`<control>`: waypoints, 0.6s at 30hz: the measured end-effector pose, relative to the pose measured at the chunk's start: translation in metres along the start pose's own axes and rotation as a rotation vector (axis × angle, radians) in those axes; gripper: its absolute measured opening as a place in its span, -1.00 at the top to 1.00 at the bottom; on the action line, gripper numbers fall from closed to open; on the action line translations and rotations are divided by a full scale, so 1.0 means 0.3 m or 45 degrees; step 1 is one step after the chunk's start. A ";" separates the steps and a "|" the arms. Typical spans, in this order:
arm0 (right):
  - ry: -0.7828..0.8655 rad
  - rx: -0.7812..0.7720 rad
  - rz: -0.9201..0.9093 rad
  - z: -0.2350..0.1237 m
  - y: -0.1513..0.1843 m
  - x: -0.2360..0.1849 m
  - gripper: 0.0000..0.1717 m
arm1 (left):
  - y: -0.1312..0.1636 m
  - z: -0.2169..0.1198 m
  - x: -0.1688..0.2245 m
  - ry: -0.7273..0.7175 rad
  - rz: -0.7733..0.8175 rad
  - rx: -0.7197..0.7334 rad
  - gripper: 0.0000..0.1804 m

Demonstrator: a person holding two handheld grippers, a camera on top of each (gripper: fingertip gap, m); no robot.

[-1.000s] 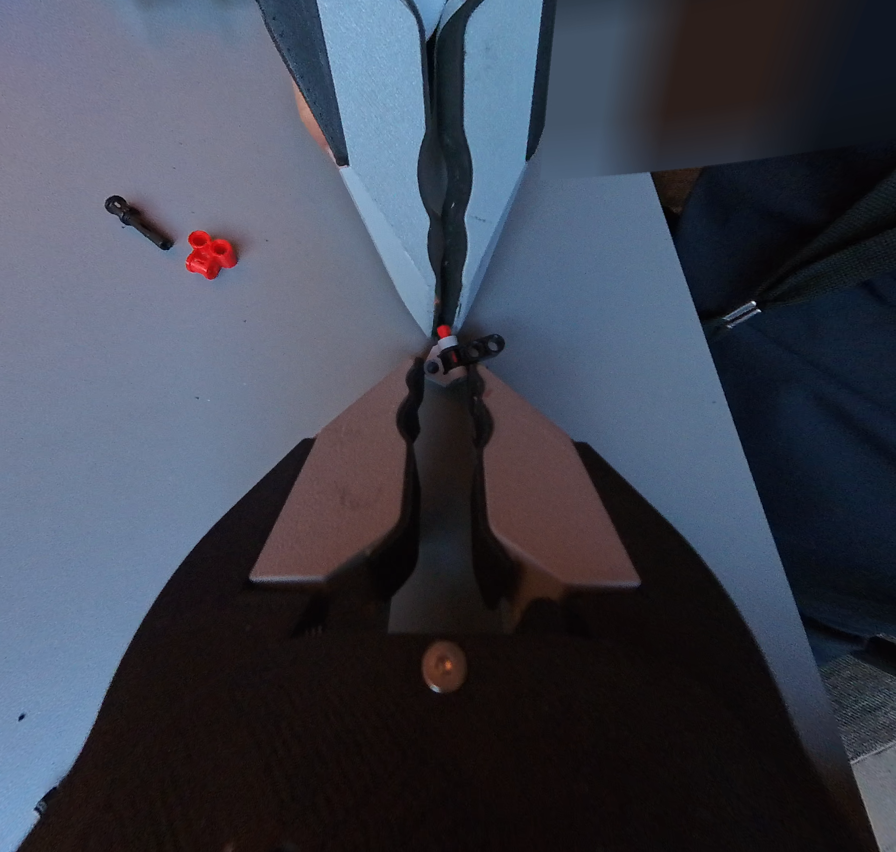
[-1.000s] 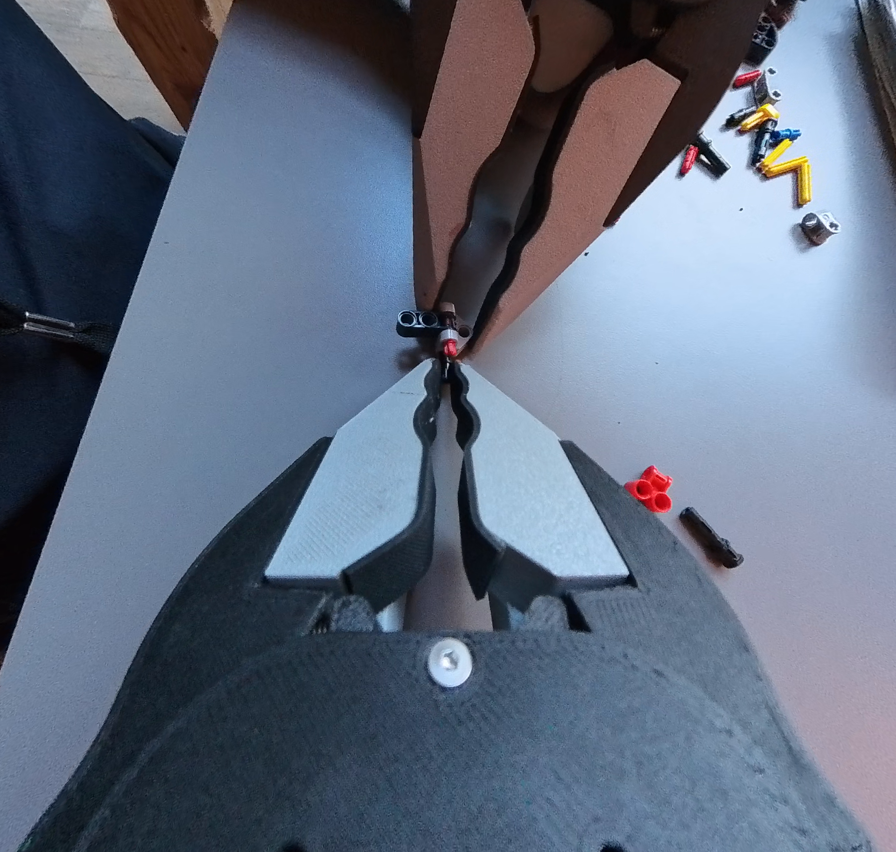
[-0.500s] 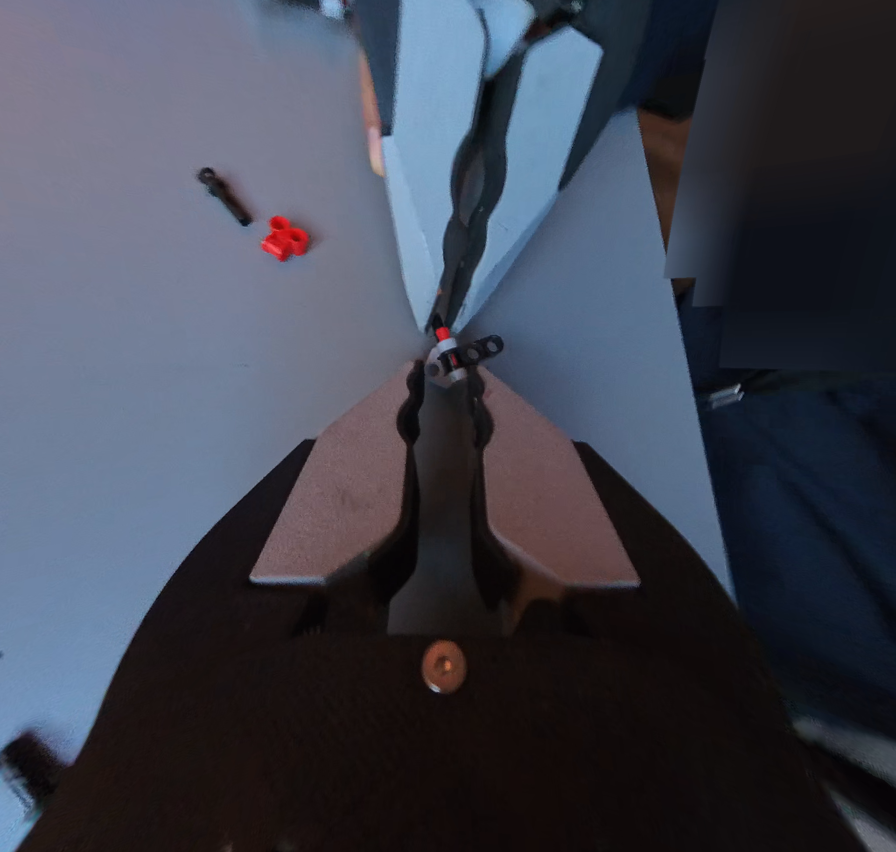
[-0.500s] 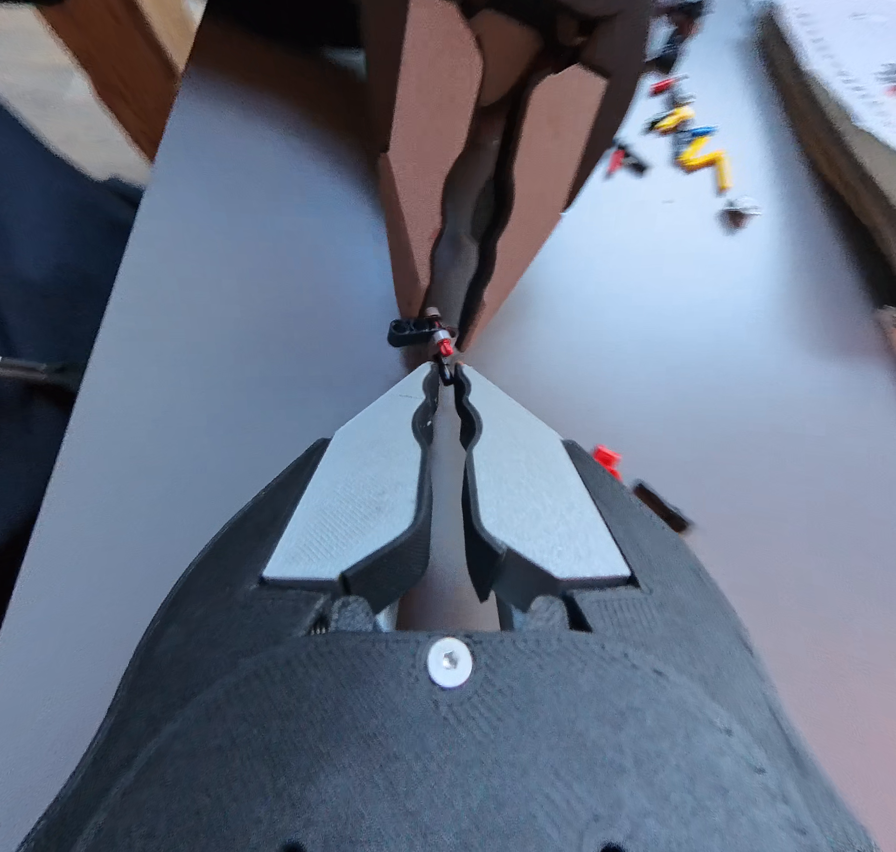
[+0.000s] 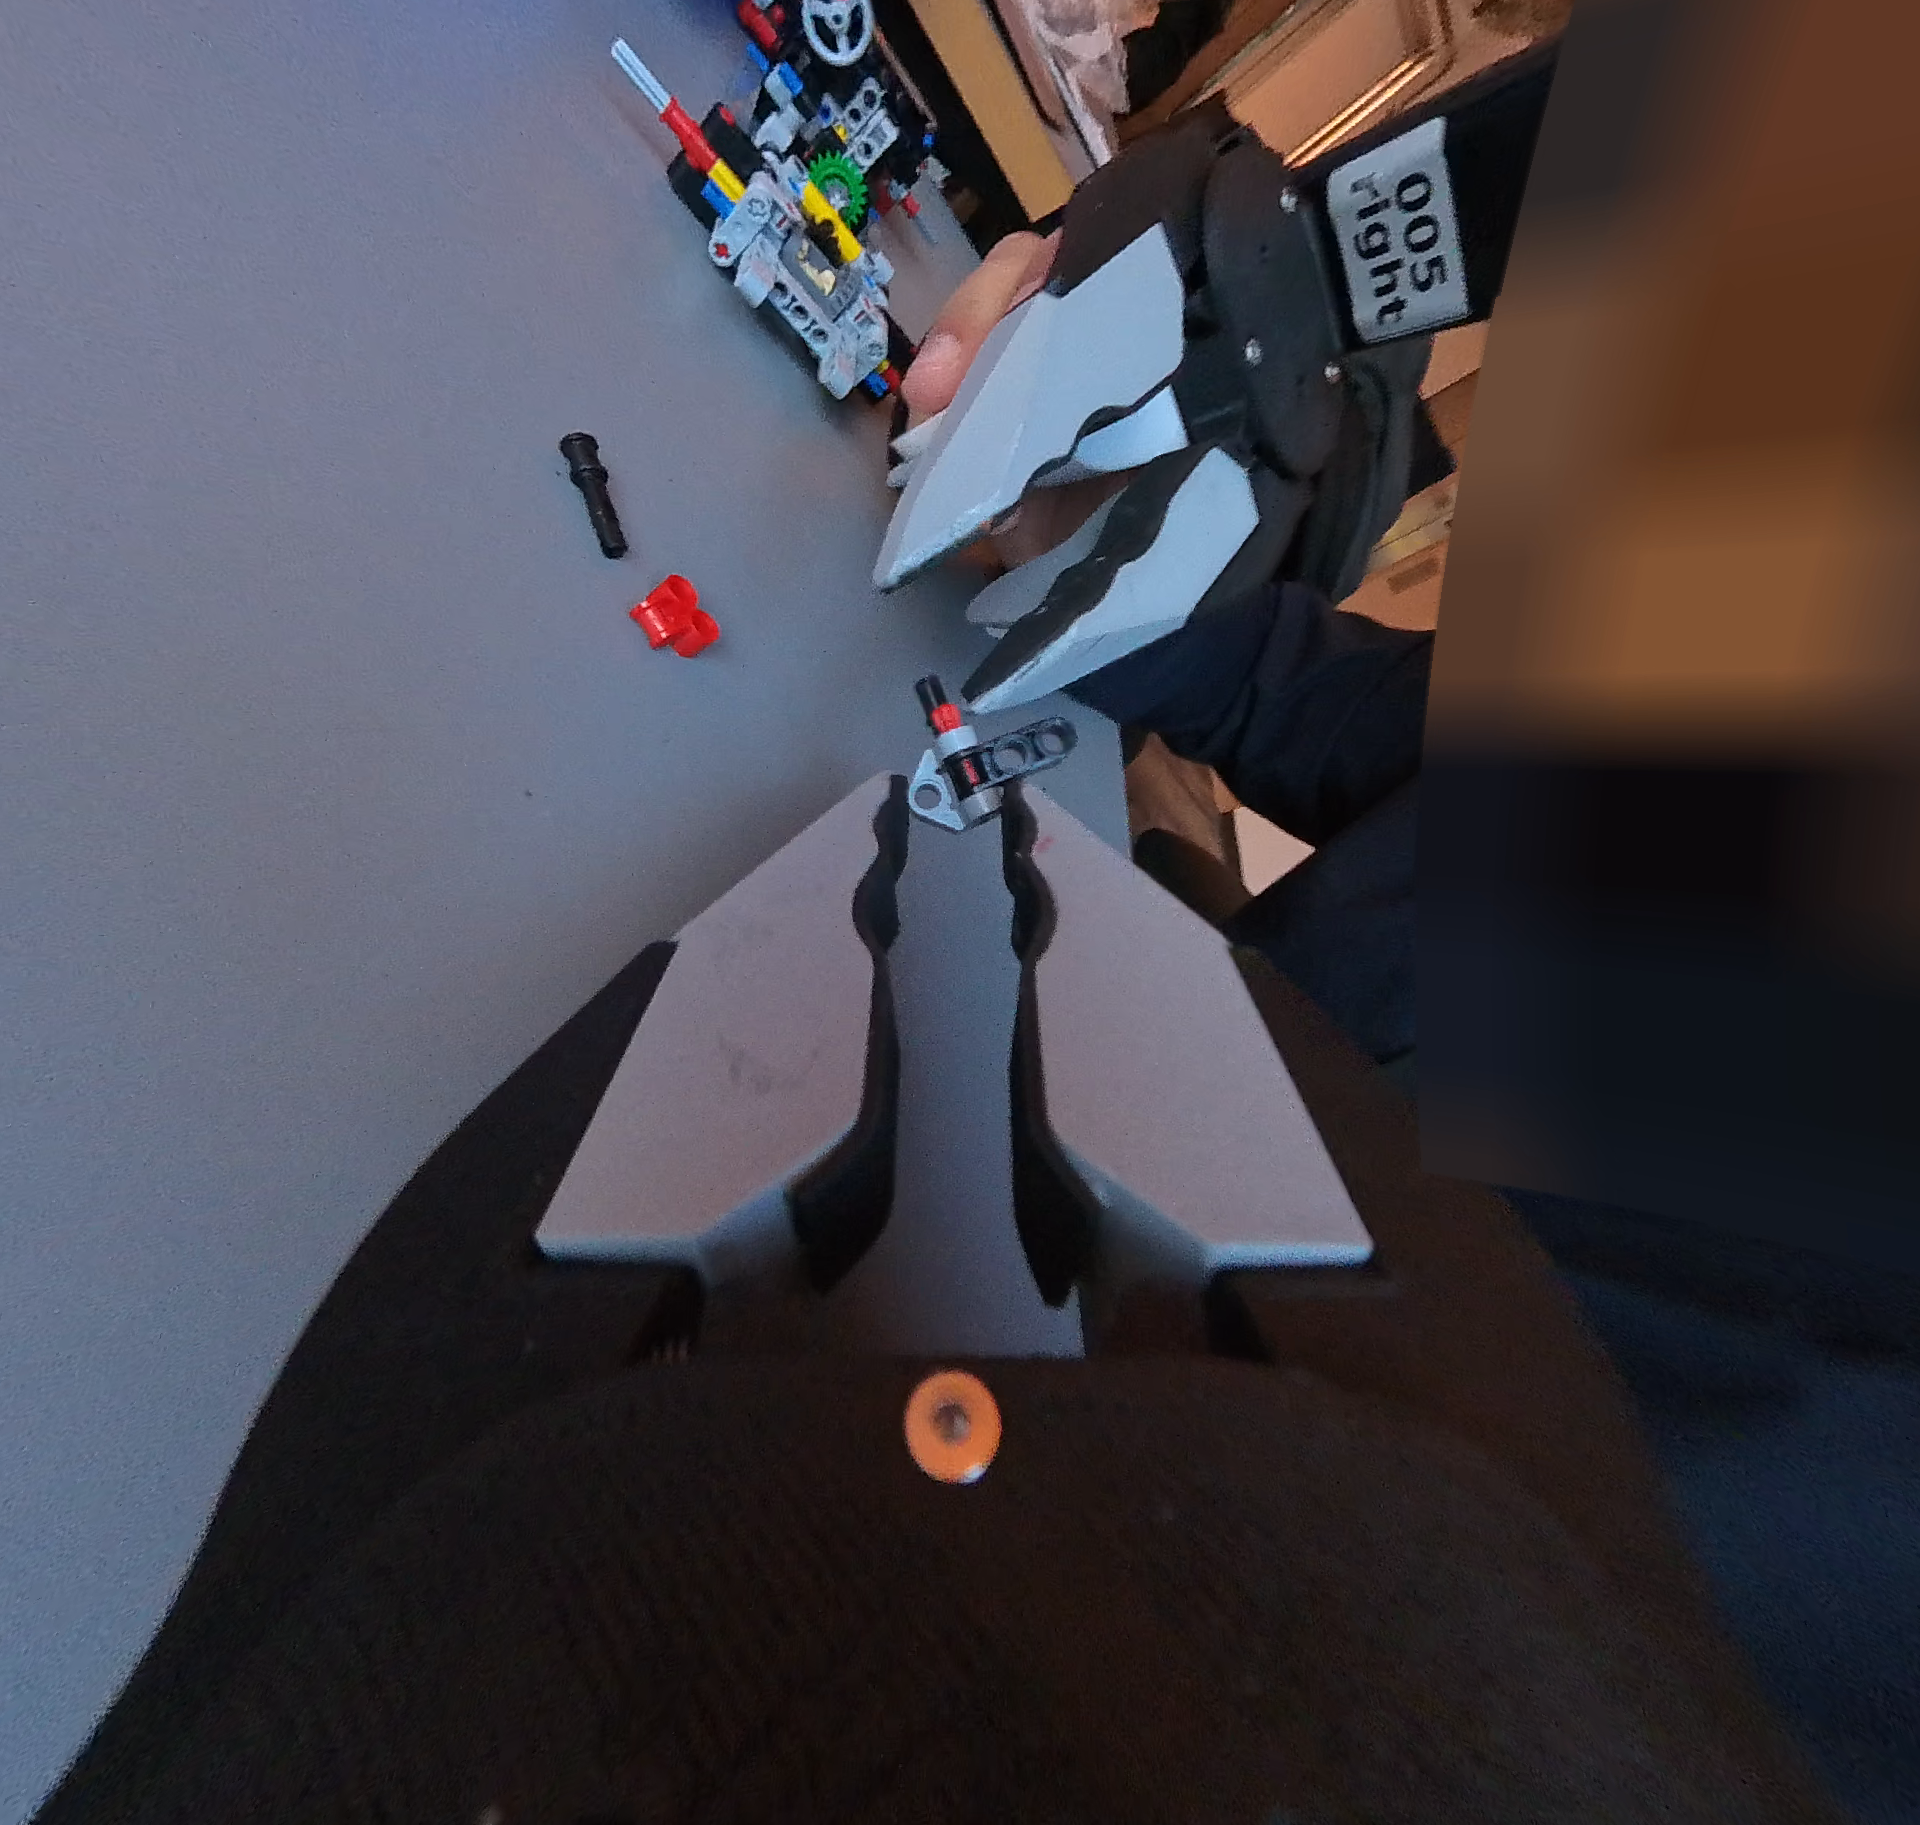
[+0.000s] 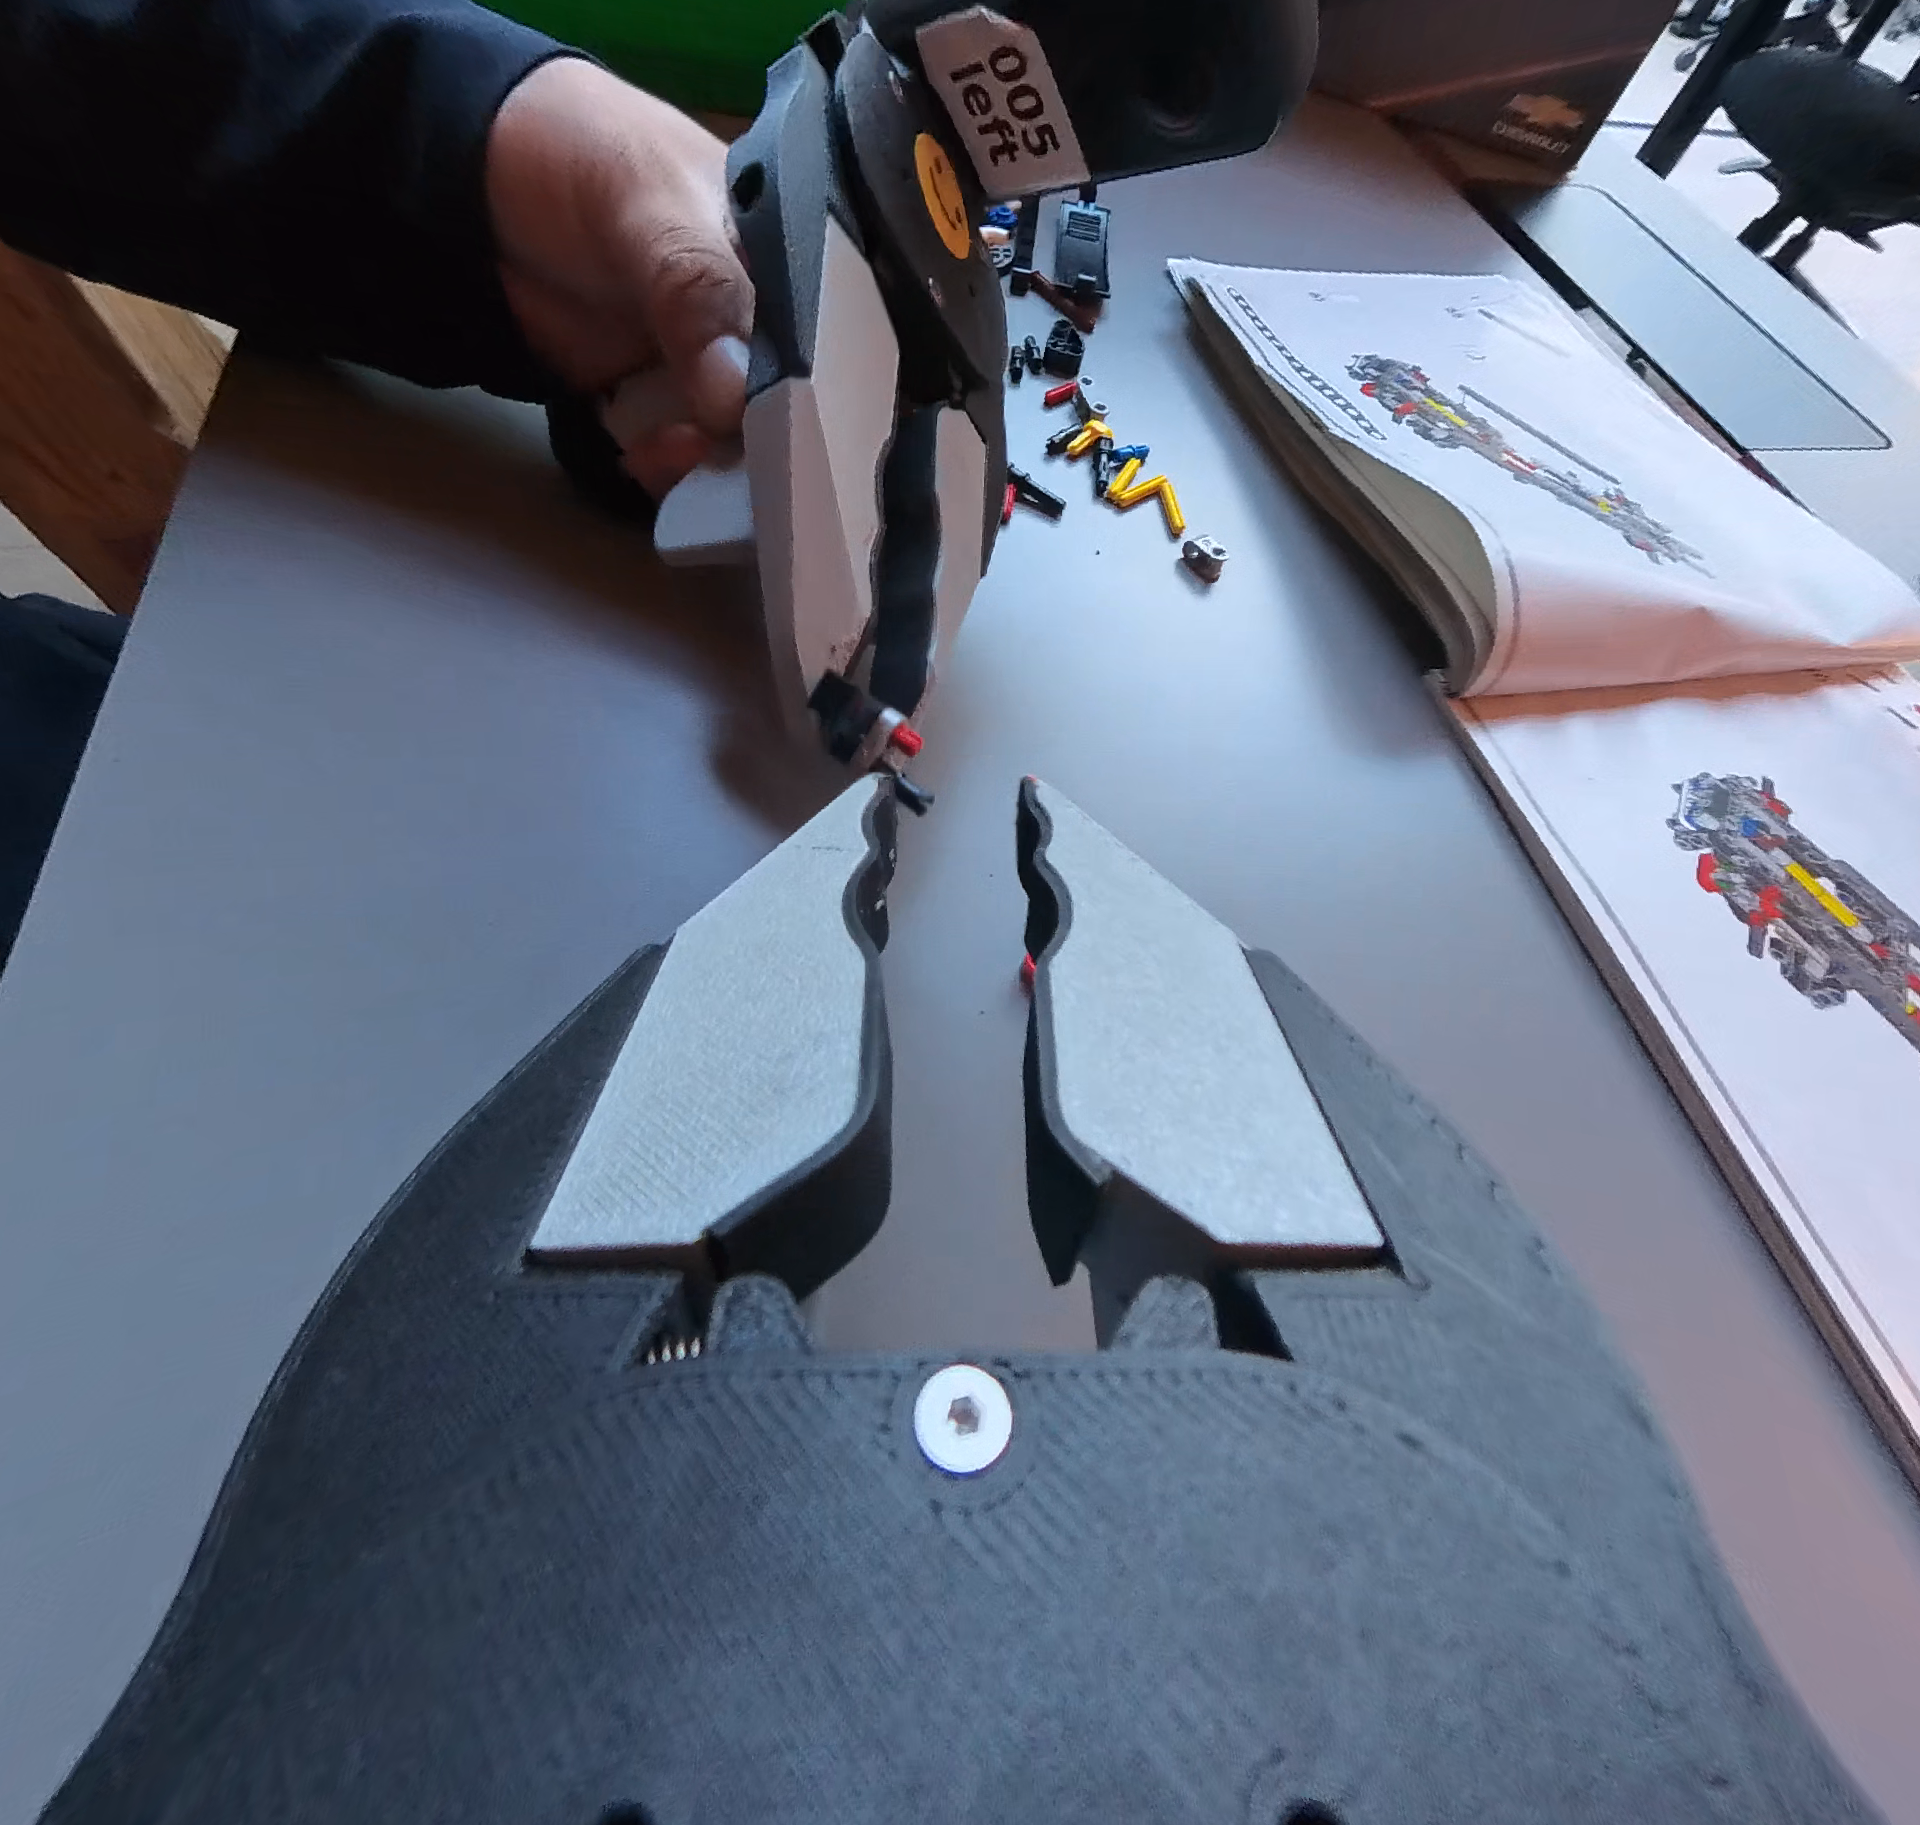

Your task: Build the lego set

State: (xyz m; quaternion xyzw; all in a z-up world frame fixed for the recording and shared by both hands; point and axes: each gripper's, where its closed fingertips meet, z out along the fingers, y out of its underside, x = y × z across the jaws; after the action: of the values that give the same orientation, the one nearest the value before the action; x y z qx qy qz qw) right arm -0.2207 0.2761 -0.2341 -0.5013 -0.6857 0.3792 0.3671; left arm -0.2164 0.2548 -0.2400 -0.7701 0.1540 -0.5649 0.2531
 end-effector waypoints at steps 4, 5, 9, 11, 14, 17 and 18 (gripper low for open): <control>-0.077 0.005 -0.056 0.001 -0.001 -0.035 0.76 | 0.003 -0.006 0.039 0.142 -0.062 0.003 0.82; -0.112 0.012 -0.086 0.000 -0.003 -0.054 0.77 | 0.007 -0.008 0.048 0.185 -0.091 -0.011 0.82; -0.153 -0.001 -0.169 0.011 0.004 -0.094 0.85 | 0.030 -0.008 0.046 0.222 -0.146 -0.091 0.82; -0.182 -0.016 -0.178 0.020 0.014 -0.111 0.94 | 0.057 0.006 0.049 0.218 -0.128 -0.174 0.82; -0.244 -0.052 -0.184 0.027 0.036 -0.138 0.95 | 0.082 0.015 0.043 0.198 -0.103 -0.257 0.82; -0.268 -0.036 -0.156 0.024 0.031 -0.142 0.95 | 0.081 0.013 0.046 0.211 -0.073 -0.272 0.82; -0.284 -0.034 -0.120 0.024 0.031 -0.141 0.95 | 0.080 0.013 0.045 0.204 -0.051 -0.269 0.82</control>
State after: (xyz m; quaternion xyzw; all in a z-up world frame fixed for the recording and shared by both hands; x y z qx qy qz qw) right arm -0.2137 0.2361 -0.2506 -0.4279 -0.7500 0.4059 0.2993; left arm -0.2072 0.2288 -0.2436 -0.7479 0.2169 -0.6102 0.1460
